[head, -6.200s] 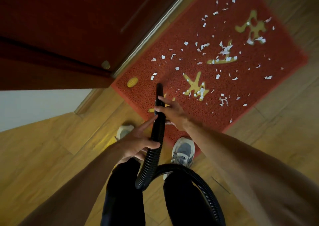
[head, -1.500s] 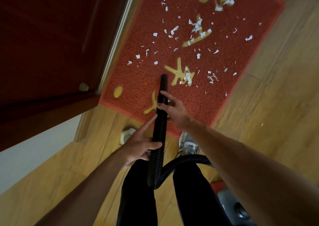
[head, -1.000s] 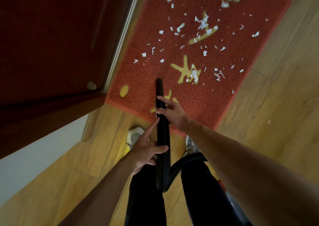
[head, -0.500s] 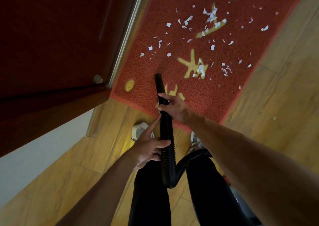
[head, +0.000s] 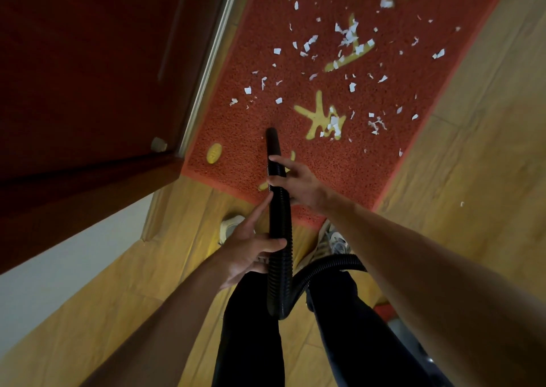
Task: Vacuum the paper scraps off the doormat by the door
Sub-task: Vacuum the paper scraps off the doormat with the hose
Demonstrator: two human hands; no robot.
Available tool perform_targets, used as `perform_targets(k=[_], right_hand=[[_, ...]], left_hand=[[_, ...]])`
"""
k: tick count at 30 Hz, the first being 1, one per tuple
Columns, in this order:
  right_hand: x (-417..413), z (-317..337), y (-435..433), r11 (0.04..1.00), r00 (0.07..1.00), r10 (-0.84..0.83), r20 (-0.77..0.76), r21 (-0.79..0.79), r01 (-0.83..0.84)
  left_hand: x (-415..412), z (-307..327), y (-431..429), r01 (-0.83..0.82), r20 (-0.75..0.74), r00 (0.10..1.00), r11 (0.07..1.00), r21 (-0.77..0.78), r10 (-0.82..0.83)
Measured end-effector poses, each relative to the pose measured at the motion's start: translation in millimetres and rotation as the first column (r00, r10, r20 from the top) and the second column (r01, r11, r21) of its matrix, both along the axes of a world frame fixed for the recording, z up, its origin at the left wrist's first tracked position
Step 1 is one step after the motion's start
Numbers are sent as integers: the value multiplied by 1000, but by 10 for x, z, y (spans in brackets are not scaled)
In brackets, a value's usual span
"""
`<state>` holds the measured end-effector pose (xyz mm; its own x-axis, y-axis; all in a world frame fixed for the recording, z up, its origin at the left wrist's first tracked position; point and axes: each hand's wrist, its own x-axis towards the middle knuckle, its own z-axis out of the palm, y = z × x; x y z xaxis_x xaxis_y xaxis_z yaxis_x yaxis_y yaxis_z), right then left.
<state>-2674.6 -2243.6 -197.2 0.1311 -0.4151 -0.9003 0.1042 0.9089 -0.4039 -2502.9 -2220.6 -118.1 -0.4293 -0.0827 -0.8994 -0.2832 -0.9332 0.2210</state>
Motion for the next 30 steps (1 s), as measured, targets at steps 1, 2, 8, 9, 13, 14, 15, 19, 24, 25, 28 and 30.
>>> perform_targets(k=[1,2,8,9,13,14,15,19,24,25,28,30], right_hand=[[-21,-18,-1,1000,1000,-5,17,12,5],[-52,-35,17,1000,999,-9,39,18,8],[-449,-19,229,995,990,-93,110,43,88],[-519,-26,254,993,987,-114,116,52,108],[-773,-32,337,969,966,-241,99,80,234],[-831,-34,363,961,958,-270,96,83,263],[-886,-39,393,954,951,-294,95,88,286],[-1046,-61,480,940,935,-337,109,87,329],[-1126,-56,466,943,934,-331,131,70,325],[-1128,-56,462,942,932,-335,135,74,328],[-1124,-46,447,936,926,-350,139,87,341],[-1132,-39,435,938,927,-345,144,91,335]], left_hand=[[-23,-9,-9,5,5,1000,1000,1,-5],[-49,-16,-5,18,7,1000,1000,2,-18],[-328,5,13,116,-8,993,993,16,-116],[-391,8,-2,134,-14,991,991,18,-134],[-660,6,-90,217,-4,976,976,-4,-217],[-731,7,-112,238,-5,971,971,-9,-238],[-800,10,-131,257,-10,966,966,-11,-257],[-1017,45,-153,316,-3,949,948,-24,-316],[-1120,73,-165,320,18,947,947,-24,-320],[-1125,74,-174,321,20,947,947,-22,-320],[-1134,95,-195,330,25,944,944,-21,-329],[-1142,119,-207,332,35,943,943,-22,-331]])
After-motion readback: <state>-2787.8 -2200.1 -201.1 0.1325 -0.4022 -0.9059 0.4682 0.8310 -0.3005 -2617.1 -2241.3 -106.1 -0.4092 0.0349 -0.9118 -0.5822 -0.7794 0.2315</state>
